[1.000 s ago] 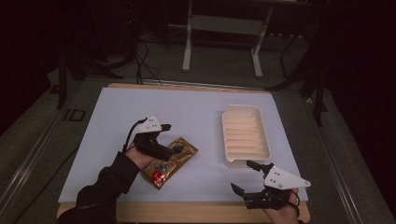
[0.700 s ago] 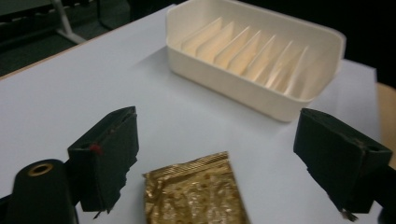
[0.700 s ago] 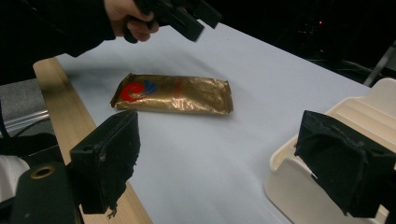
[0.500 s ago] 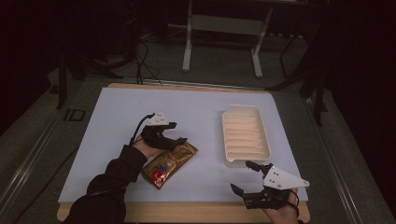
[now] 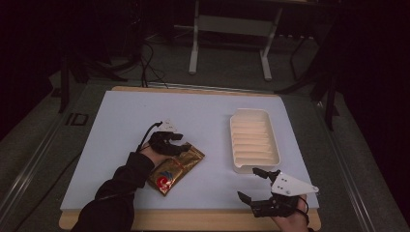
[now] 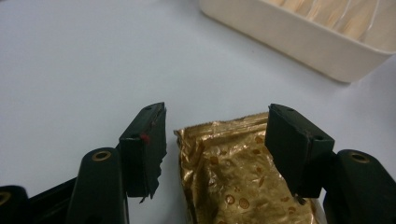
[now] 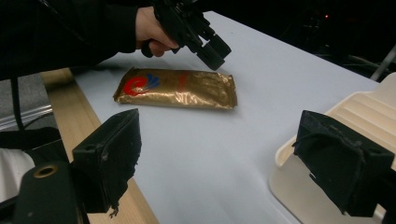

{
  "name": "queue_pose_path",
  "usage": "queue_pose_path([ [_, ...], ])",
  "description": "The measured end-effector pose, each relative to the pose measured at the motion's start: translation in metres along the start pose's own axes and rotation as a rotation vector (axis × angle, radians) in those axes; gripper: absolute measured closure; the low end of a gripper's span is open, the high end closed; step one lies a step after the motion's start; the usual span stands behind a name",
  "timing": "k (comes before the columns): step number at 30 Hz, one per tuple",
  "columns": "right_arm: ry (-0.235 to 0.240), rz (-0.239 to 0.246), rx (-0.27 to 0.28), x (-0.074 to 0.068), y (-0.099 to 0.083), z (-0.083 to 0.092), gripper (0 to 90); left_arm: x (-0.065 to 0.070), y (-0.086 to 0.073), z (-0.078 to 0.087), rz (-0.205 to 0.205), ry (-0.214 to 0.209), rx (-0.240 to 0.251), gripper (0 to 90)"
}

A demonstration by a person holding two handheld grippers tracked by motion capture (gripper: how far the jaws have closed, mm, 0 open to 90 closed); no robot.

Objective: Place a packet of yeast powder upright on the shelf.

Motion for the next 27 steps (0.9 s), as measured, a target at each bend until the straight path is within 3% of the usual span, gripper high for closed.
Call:
queue_pose_path([
  [6,0.004,0.002,-0.006,-0.001,0.000,-0.001,14.4,-0.004,-0.007,-0.013,0.041,0.013,-0.088,43.3],
  [16,0.008,-0.004,-0.002,-0.001,-0.001,-0.001,14.4,-0.006,-0.010,-0.022,0.059,0.010,-0.147,47.5],
  [19,0.011,-0.003,-0.004,-0.001,-0.001,-0.002,14.4,-0.005,-0.011,-0.026,0.091,0.021,-0.174,50.3],
  [22,0.012,-0.003,-0.006,-0.001,-0.001,-0.002,14.4,-0.004,-0.011,-0.026,0.083,0.032,-0.175,55.8],
  [23,0.015,-0.003,-0.006,-0.001,-0.001,-0.002,14.4,-0.001,-0.010,-0.026,0.053,0.084,-0.180,65.0],
  [27,0.014,0.000,-0.007,-0.002,0.000,-0.002,14.4,0.002,-0.011,-0.027,0.020,0.115,-0.177,83.0],
])
Point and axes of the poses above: each handheld gripper's, and its own axes: z roughly backward along the jaws, y roughly out of its top, x roughly to its right, the point moved 2 cm from there along -z, roughly forward along the jaws, and after that the axes turned 14 degrees about z, right-handed, at the moved point
